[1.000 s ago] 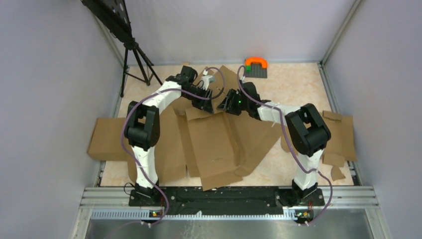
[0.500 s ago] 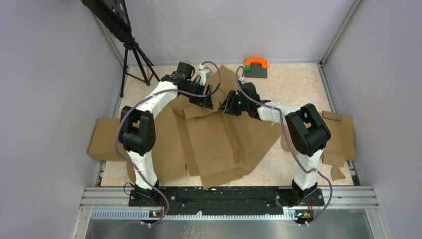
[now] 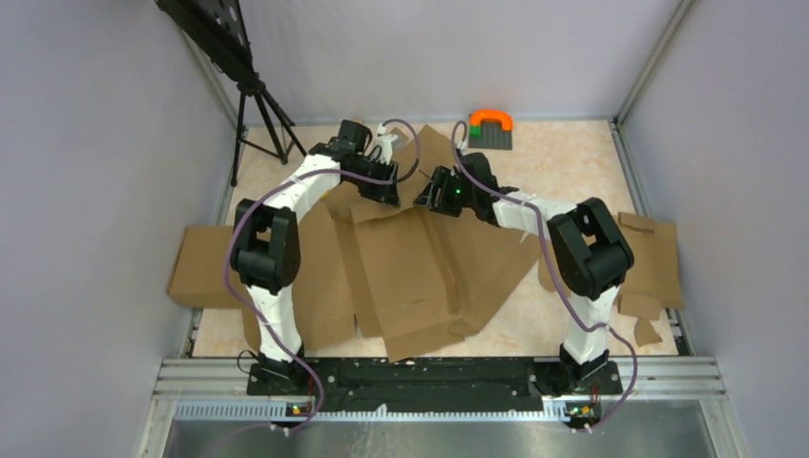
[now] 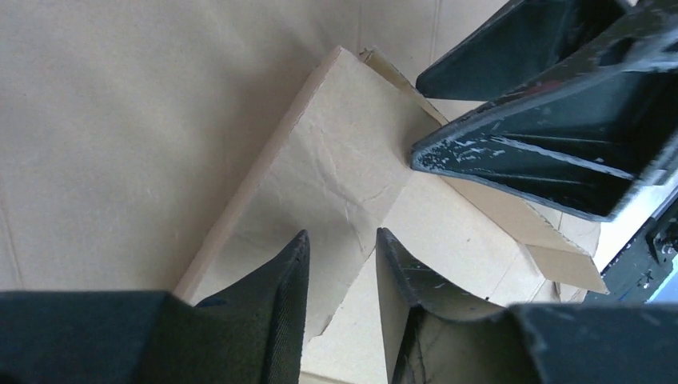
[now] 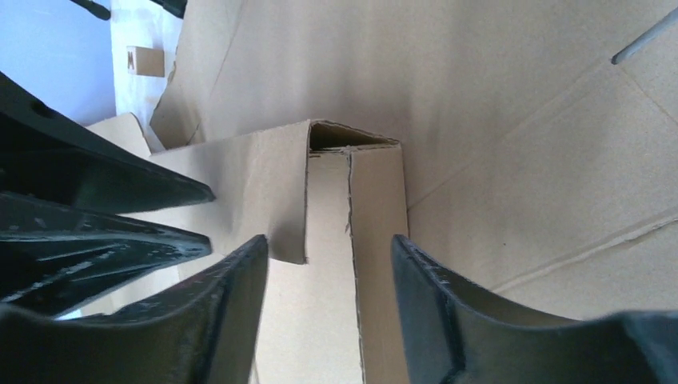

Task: Fold the paper box
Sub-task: Fold the paper box at the center of the board.

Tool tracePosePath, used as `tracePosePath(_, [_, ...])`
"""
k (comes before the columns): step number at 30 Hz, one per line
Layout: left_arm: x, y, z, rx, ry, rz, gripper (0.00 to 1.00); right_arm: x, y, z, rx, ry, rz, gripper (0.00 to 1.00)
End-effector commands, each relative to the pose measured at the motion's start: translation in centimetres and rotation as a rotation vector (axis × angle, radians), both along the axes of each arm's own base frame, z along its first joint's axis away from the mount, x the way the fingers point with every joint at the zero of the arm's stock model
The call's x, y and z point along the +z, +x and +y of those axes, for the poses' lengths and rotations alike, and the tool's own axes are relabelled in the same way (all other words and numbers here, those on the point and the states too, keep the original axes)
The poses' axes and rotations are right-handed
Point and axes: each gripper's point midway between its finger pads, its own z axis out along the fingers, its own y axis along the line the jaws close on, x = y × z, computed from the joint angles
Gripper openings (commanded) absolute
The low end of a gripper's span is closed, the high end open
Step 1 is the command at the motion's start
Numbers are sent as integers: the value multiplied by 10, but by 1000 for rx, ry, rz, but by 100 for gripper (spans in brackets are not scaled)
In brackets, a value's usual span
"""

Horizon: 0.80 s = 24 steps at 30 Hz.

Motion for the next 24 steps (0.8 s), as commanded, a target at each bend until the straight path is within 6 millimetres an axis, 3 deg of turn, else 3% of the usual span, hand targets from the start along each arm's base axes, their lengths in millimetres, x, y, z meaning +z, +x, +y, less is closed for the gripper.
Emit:
tracePosePath(1, [-9,-1,-3,-24,-17,24,35,15,16,8,6,24,-45,62])
tracePosePath(5, [-15,-6,-3,-34,-18,43,31,16,22,16,15,39,-29,69])
tracePosePath(13, [-13,-9,-5,-47,-36,44,28,-3,23,22,39,14,11,64])
tracePosePath(17, [-14,-8,-4,-43,-28,43,28,-13,21,22,49,0,34,47])
tracePosePath(21, [5,-4,-3,-26,-33,7,35,-13,19,19,39,-8,25,45])
tracePosePath(24, [31,0,-1,3,-40,-52,47,-13,18,19,42,-8,22,45])
